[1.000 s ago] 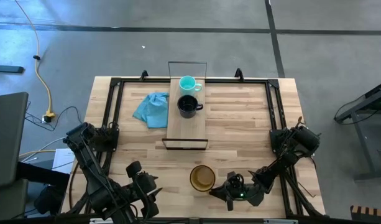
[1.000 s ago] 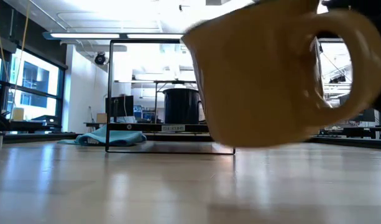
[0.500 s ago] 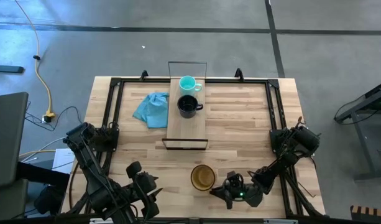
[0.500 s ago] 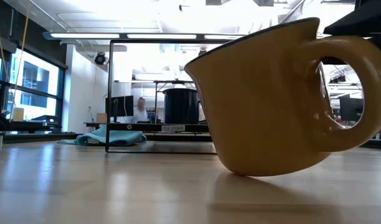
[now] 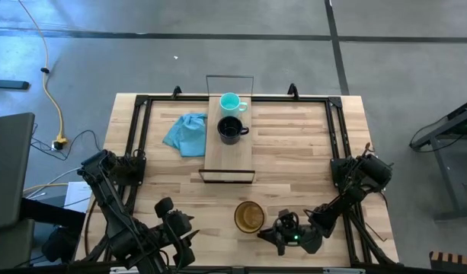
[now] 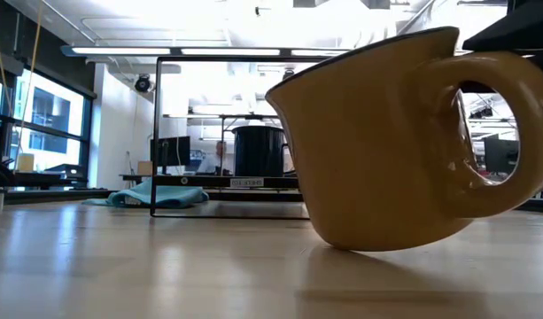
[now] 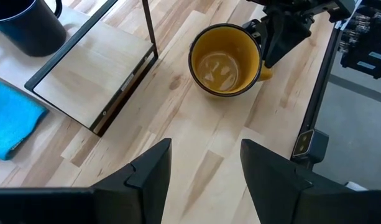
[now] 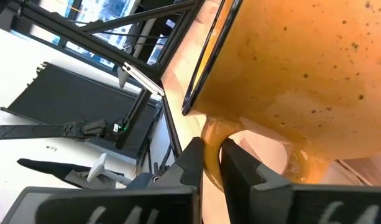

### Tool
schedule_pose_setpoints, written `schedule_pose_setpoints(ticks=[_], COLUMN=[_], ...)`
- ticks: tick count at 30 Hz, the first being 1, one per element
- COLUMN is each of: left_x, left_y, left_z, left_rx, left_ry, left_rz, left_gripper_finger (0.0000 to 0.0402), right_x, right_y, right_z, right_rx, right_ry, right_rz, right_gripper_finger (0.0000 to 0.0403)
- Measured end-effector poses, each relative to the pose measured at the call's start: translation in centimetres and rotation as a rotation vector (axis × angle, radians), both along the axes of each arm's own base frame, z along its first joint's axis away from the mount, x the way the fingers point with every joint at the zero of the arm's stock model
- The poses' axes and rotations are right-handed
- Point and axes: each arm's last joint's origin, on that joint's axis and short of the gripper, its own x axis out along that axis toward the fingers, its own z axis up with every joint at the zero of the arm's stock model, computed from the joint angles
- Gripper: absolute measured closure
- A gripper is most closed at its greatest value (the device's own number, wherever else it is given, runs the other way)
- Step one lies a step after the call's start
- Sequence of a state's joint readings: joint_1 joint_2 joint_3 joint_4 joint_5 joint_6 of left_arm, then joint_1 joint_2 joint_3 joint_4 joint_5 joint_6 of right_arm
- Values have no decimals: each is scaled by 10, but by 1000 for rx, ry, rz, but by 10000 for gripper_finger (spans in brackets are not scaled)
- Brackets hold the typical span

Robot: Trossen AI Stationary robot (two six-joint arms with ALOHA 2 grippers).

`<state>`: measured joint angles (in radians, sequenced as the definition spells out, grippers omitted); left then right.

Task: Stack small to large cups/mugs on shelf
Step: Put the yellow mug on the shelf

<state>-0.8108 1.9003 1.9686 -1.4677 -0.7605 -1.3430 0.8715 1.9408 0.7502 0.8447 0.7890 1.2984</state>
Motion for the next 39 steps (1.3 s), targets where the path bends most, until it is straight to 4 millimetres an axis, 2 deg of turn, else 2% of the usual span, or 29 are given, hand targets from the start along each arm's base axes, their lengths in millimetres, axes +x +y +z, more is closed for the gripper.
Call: schedule_pose_setpoints(ticks=[11,23,30,35,39], left_x=[-1,-1,-1,-1,-1], left_y=[1,1,1,1,1], left_z=[0,0,0,0,0], left_rx=[9,16,15,15,14], left_ry=[8,15,14,14,14], left_rz=[-2,-2,0,0,0], left_gripper_finger=[220,220,220,220,220], right_x=[0,-3,-13,-23,-32], right_y=[-1,0,5,-1,-13], right_z=[-1,-4,-7,8,35], right_rx=[-20,-28,-19,-71,-133], right_ry=[6,31,81,148,192], right_rz=[-20,0,9,-8,-14], right_gripper_finger=[317,314,313,313,313])
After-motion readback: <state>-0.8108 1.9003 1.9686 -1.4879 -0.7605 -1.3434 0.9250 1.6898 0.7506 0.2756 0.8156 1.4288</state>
